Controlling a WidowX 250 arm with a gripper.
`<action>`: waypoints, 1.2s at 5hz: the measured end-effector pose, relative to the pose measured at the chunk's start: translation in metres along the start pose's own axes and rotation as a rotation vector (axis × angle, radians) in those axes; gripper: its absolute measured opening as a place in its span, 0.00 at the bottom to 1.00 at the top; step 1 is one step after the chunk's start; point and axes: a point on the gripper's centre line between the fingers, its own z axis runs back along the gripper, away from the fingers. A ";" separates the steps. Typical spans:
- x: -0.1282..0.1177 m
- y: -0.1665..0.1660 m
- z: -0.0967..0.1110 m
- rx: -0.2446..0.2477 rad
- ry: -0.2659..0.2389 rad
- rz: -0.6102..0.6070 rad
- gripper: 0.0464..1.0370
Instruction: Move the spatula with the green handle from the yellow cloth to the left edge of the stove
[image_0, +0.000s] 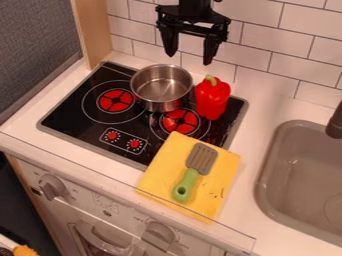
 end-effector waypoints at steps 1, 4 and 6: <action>-0.007 -0.001 -0.015 0.002 0.043 0.004 0.96; -0.056 -0.034 0.032 0.063 -0.080 -0.032 0.96; -0.112 -0.060 -0.014 -0.094 0.057 -0.145 0.96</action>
